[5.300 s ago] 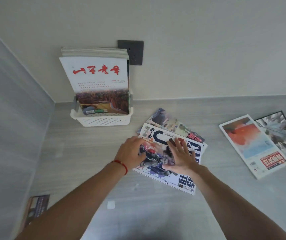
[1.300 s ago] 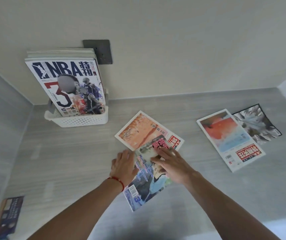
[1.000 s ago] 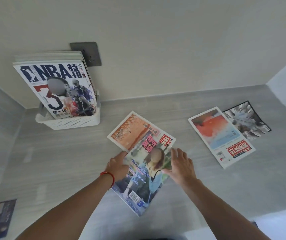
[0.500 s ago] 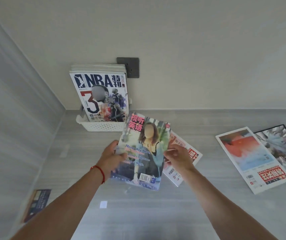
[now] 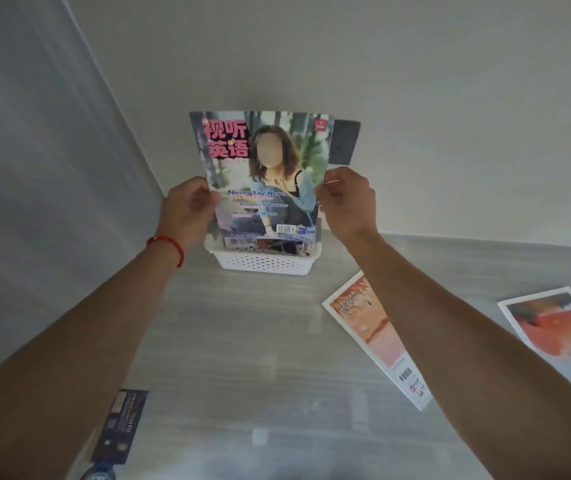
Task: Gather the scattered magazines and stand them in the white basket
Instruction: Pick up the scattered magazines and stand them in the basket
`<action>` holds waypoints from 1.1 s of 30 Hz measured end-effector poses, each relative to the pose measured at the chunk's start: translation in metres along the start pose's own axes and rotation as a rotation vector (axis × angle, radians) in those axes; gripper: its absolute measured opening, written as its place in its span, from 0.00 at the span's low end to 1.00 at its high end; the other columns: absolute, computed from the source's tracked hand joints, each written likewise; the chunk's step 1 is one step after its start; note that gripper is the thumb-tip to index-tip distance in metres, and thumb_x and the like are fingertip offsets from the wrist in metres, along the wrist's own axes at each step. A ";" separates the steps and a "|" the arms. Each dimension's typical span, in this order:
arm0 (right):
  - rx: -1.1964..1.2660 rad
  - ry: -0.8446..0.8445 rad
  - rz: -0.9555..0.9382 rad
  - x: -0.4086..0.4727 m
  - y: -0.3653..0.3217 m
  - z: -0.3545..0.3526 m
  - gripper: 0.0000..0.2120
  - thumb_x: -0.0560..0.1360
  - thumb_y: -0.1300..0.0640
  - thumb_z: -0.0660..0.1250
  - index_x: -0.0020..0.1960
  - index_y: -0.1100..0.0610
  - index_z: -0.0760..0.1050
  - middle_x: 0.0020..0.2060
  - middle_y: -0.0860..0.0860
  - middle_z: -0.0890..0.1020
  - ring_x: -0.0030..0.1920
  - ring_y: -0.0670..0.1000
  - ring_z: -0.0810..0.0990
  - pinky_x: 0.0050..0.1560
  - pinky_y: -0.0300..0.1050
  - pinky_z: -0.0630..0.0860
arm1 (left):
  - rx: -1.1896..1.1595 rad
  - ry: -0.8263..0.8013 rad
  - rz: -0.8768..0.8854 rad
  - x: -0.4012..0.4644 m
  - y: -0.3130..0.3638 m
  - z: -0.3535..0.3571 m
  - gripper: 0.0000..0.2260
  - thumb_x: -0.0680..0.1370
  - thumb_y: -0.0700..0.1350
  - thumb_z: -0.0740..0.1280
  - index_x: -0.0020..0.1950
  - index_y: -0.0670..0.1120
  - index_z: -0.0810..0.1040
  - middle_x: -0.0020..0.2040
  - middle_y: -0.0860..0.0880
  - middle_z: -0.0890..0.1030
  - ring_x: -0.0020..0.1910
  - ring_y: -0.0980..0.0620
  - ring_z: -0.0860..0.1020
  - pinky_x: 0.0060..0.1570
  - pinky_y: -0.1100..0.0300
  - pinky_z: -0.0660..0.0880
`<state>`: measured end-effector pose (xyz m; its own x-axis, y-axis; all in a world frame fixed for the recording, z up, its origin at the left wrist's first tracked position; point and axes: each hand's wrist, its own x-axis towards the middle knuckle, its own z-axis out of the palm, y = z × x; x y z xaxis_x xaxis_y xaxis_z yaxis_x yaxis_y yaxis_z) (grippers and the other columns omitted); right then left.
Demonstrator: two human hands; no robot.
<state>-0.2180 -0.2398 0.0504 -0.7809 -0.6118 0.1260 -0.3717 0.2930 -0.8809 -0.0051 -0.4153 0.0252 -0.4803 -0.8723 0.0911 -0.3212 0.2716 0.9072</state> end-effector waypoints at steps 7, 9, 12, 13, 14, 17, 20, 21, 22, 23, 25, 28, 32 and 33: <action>-0.144 -0.046 0.053 0.013 0.024 0.045 0.07 0.76 0.64 0.67 0.51 0.58 0.83 0.40 0.50 0.86 0.44 0.51 0.85 0.47 0.36 0.77 | 0.169 0.035 -0.070 0.028 -0.053 0.012 0.05 0.77 0.40 0.72 0.42 0.40 0.82 0.41 0.40 0.86 0.45 0.42 0.85 0.53 0.46 0.83; -0.170 -0.043 0.070 0.016 0.031 0.055 0.08 0.75 0.65 0.67 0.49 0.58 0.83 0.39 0.51 0.86 0.44 0.51 0.84 0.46 0.36 0.75 | 0.125 0.014 -0.117 0.033 -0.062 0.017 0.05 0.77 0.40 0.72 0.44 0.39 0.84 0.44 0.39 0.86 0.49 0.41 0.86 0.56 0.45 0.83; -0.207 -0.035 0.082 0.019 0.041 0.068 0.08 0.74 0.66 0.67 0.46 0.58 0.84 0.37 0.51 0.86 0.42 0.52 0.83 0.46 0.40 0.79 | 0.269 0.018 -0.081 0.040 -0.071 0.024 0.07 0.77 0.41 0.72 0.41 0.39 0.85 0.39 0.41 0.86 0.43 0.43 0.85 0.54 0.50 0.83; -0.219 -0.036 0.077 0.020 0.043 0.072 0.08 0.74 0.66 0.67 0.46 0.58 0.84 0.38 0.52 0.86 0.42 0.53 0.84 0.46 0.41 0.79 | 0.347 0.021 -0.036 0.042 -0.073 0.025 0.10 0.78 0.41 0.72 0.39 0.38 0.84 0.37 0.41 0.85 0.40 0.43 0.84 0.53 0.51 0.82; -0.227 -0.034 0.073 0.020 0.046 0.074 0.08 0.74 0.66 0.68 0.46 0.59 0.85 0.38 0.53 0.86 0.42 0.54 0.84 0.46 0.42 0.80 | 0.406 0.020 0.002 0.043 -0.074 0.025 0.12 0.78 0.42 0.71 0.38 0.37 0.84 0.35 0.40 0.85 0.38 0.43 0.83 0.51 0.52 0.81; -0.228 0.017 0.085 0.023 0.050 0.080 0.08 0.74 0.66 0.68 0.46 0.59 0.86 0.39 0.55 0.87 0.43 0.56 0.84 0.47 0.47 0.81 | 0.500 -0.022 0.024 0.048 -0.076 0.027 0.15 0.80 0.44 0.70 0.39 0.35 0.85 0.36 0.39 0.85 0.37 0.42 0.83 0.49 0.54 0.80; -0.259 0.057 0.101 0.024 0.050 0.083 0.08 0.74 0.65 0.68 0.46 0.59 0.86 0.39 0.54 0.87 0.44 0.57 0.83 0.44 0.43 0.77 | 0.527 -0.048 0.033 0.051 -0.076 0.028 0.17 0.81 0.44 0.70 0.37 0.34 0.83 0.35 0.37 0.83 0.36 0.41 0.81 0.48 0.52 0.80; -0.266 0.055 0.106 0.024 0.050 0.083 0.07 0.75 0.64 0.69 0.47 0.59 0.86 0.40 0.54 0.87 0.45 0.57 0.83 0.45 0.43 0.76 | 0.537 -0.050 0.036 0.053 -0.076 0.028 0.17 0.81 0.44 0.70 0.36 0.34 0.83 0.35 0.38 0.83 0.35 0.42 0.80 0.48 0.51 0.80; -0.254 0.051 0.119 0.023 0.051 0.083 0.06 0.76 0.64 0.69 0.48 0.59 0.85 0.41 0.54 0.87 0.46 0.57 0.84 0.47 0.43 0.78 | 0.544 -0.053 0.036 0.054 -0.076 0.027 0.17 0.81 0.44 0.70 0.37 0.34 0.83 0.35 0.38 0.83 0.35 0.42 0.80 0.48 0.52 0.81; -0.227 0.051 0.141 0.021 0.051 0.082 0.06 0.76 0.63 0.70 0.50 0.60 0.84 0.43 0.54 0.87 0.48 0.56 0.84 0.50 0.45 0.79 | 0.549 -0.059 0.032 0.055 -0.076 0.027 0.17 0.81 0.44 0.69 0.37 0.33 0.83 0.35 0.38 0.83 0.36 0.42 0.80 0.48 0.51 0.81; -0.176 0.058 0.190 0.018 0.052 0.075 0.06 0.75 0.63 0.71 0.52 0.60 0.82 0.44 0.54 0.86 0.48 0.55 0.84 0.52 0.49 0.81 | 0.555 -0.087 0.000 0.056 -0.076 0.027 0.17 0.81 0.44 0.68 0.37 0.33 0.83 0.35 0.38 0.83 0.38 0.40 0.81 0.49 0.50 0.80; -0.177 0.058 0.175 0.005 0.062 0.057 0.03 0.76 0.61 0.70 0.49 0.58 0.81 0.41 0.52 0.86 0.45 0.53 0.85 0.46 0.44 0.81 | 0.533 -0.086 -0.050 0.047 -0.074 0.028 0.13 0.81 0.46 0.68 0.46 0.37 0.86 0.42 0.38 0.85 0.45 0.38 0.83 0.54 0.50 0.80; -0.268 0.179 0.148 -0.031 0.107 0.008 0.06 0.77 0.61 0.66 0.52 0.55 0.79 0.45 0.50 0.86 0.46 0.51 0.84 0.42 0.39 0.73 | 0.429 0.130 -0.057 0.002 -0.069 0.032 0.10 0.79 0.43 0.69 0.59 0.44 0.82 0.48 0.41 0.85 0.46 0.42 0.82 0.49 0.50 0.80; -0.353 0.174 0.180 -0.039 0.127 -0.009 0.09 0.76 0.62 0.67 0.55 0.55 0.79 0.49 0.52 0.85 0.49 0.53 0.83 0.45 0.40 0.72 | 0.427 0.166 -0.036 -0.015 -0.068 0.037 0.10 0.79 0.41 0.68 0.59 0.45 0.81 0.48 0.42 0.83 0.46 0.41 0.81 0.48 0.49 0.79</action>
<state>-0.2393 -0.1720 -0.0619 -0.9108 -0.4038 0.0865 -0.3473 0.6356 -0.6895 -0.0065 -0.4061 -0.0535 -0.3366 -0.9282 0.1585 -0.6600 0.3527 0.6634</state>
